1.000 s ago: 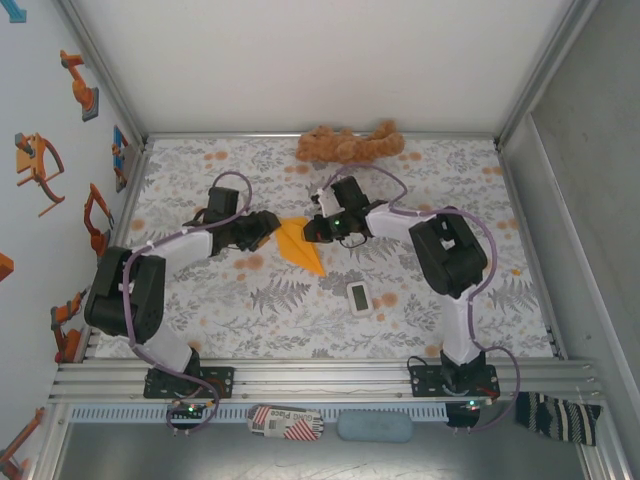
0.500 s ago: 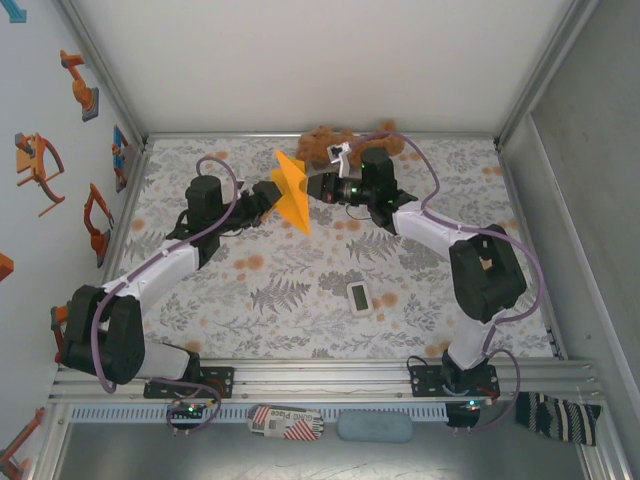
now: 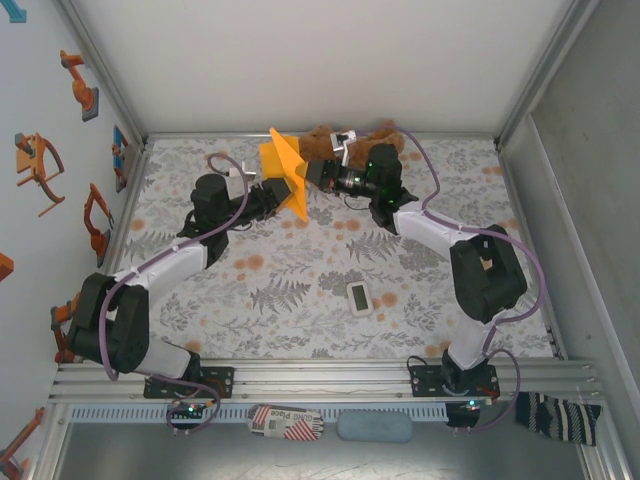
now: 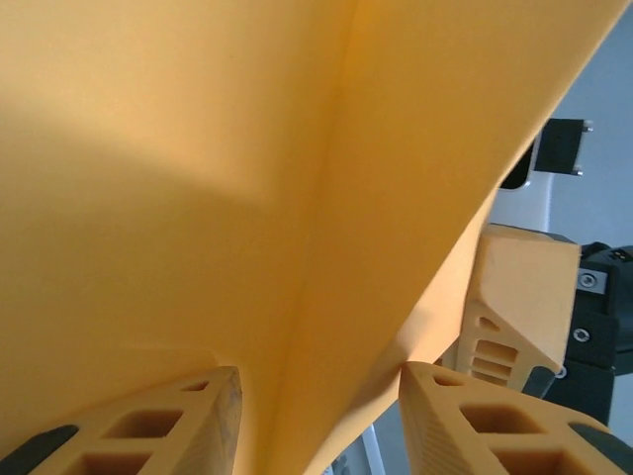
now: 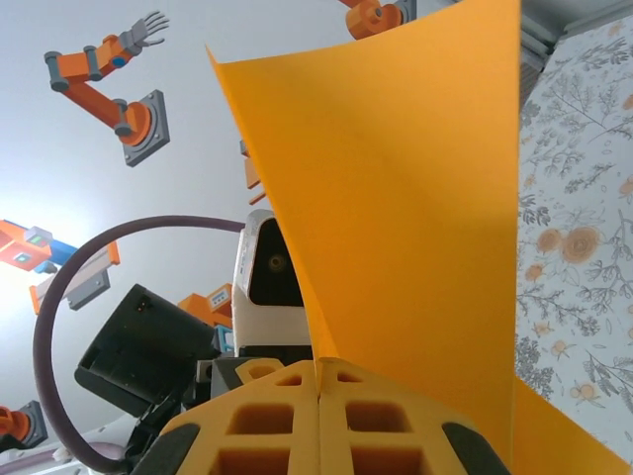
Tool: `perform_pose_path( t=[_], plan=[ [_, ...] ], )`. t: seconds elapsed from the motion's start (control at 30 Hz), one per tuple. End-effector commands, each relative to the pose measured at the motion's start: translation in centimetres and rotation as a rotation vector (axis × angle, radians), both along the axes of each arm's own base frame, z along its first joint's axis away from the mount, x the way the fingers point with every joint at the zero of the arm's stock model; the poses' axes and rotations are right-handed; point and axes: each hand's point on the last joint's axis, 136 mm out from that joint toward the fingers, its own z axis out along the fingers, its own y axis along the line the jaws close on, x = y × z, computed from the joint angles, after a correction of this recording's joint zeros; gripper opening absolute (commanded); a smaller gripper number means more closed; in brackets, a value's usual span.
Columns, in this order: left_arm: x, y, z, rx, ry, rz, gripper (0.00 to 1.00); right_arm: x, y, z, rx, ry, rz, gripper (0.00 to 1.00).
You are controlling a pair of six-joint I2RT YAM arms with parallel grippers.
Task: Fold a paper plane with a square sheet of paper (pick it up from the middle)
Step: Turn over the paper at the center of the table.
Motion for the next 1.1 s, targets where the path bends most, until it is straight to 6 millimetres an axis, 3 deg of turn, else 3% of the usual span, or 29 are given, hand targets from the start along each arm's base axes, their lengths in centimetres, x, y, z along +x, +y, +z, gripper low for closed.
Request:
perform_pose_path(
  t=[0.0,0.13,0.77,1.07],
  plan=[
    [-0.8,-0.9,3.0,-0.07,-0.106,-0.067,0.45,-0.1,-0.4,0.8,0.037,-0.009,0.012,0.02],
    [-1.0,-1.0,3.4,-0.079,-0.134,-0.075,0.44,0.2,-0.7,0.7,0.044,0.004,0.003,0.01],
    [-1.0,-0.9,3.2,-0.048,-0.167,-0.07,0.18,0.5,-1.1,0.5,0.054,0.029,0.0,0.04],
    [-1.1,-0.6,3.0,-0.027,-0.179,-0.056,0.1,0.5,-2.3,0.4,0.051,0.032,-0.027,0.19]
  ],
)
